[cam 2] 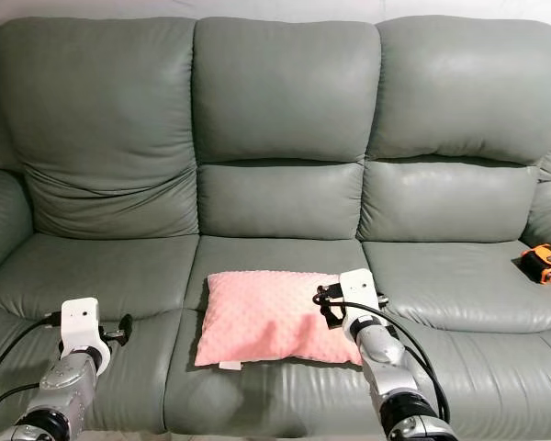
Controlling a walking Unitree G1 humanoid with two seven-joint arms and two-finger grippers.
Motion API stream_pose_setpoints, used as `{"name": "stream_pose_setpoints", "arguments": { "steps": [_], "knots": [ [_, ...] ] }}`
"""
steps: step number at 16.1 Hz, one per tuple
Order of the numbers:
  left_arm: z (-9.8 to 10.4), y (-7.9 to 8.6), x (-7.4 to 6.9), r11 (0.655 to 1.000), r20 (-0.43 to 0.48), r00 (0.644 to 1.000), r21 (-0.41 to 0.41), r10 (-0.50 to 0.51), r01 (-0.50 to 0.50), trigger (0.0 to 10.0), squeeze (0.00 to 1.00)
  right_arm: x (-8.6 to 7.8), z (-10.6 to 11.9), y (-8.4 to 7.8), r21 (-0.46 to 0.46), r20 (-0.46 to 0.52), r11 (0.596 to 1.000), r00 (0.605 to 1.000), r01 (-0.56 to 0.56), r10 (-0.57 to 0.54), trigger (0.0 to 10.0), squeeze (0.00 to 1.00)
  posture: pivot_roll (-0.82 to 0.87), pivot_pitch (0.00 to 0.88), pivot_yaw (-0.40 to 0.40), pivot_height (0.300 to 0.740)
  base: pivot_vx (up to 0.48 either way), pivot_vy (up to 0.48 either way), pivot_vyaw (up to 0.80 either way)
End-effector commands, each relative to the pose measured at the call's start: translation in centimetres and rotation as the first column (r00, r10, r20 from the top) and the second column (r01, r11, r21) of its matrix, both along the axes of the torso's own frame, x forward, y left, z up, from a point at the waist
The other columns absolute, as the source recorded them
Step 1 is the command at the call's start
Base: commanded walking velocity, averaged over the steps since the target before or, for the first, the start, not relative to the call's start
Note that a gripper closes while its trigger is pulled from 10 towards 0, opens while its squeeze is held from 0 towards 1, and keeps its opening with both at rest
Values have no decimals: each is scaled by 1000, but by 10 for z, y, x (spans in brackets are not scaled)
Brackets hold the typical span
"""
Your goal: Move the pillow to the sofa
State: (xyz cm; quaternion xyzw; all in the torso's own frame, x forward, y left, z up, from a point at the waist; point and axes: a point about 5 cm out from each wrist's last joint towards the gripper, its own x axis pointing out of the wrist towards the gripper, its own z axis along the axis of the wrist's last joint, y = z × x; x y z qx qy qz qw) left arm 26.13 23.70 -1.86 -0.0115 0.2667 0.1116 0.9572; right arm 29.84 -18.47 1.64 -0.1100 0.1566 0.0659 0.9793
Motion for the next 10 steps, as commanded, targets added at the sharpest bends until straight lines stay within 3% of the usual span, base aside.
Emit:
{"name": "stream_pose_setpoints", "arguments": {
  "steps": [1,10],
  "knots": [
    [1,0,2,1000,-4,1000,-12,17,-17,10000,0,4,6,-1,-9,25,1000,1000,-5,5,10000,0,-198,0,-16,740,0,0,0],
    [8,4,10,997,26,998,-56,57,-55,10000,0,8,10,-3,-34,51,999,999,16,-14,10000,0,-228,0,29,740,0,0,800]
  ]
}}
